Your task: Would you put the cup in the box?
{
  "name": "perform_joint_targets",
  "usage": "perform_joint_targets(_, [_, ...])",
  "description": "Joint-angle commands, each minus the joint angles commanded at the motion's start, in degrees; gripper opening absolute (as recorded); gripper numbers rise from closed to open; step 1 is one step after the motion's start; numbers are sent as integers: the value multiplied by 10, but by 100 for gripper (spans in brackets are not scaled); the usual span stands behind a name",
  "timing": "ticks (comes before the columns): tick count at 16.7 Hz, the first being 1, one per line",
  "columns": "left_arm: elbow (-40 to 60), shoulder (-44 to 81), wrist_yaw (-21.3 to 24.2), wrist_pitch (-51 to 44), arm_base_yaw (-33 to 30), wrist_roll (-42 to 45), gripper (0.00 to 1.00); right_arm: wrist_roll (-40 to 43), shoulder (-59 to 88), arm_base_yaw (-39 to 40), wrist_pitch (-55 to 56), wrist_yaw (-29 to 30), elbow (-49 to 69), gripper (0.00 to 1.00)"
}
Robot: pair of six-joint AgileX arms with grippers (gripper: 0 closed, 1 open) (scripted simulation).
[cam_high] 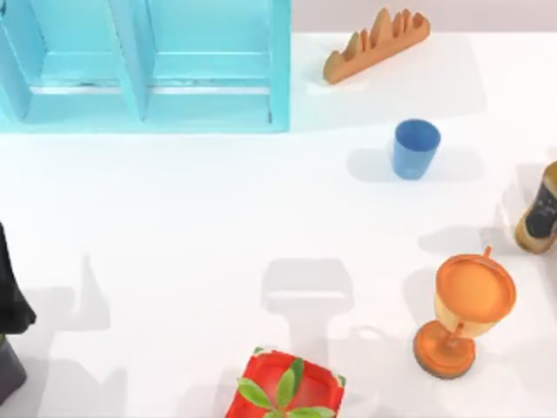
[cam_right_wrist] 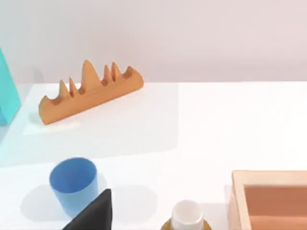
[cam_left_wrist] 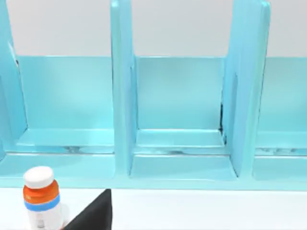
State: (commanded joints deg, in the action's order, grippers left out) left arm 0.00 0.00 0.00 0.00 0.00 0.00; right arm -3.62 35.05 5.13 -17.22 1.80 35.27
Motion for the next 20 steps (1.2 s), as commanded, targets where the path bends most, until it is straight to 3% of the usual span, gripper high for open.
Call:
perform_joint_targets(12, [0,0,0,0,0,0,100,-84,784,104,-440,53,644,100])
perform_joint_targets(20, [0,0,0,0,0,0,100,-176,1022,163,-599,39,969,100])
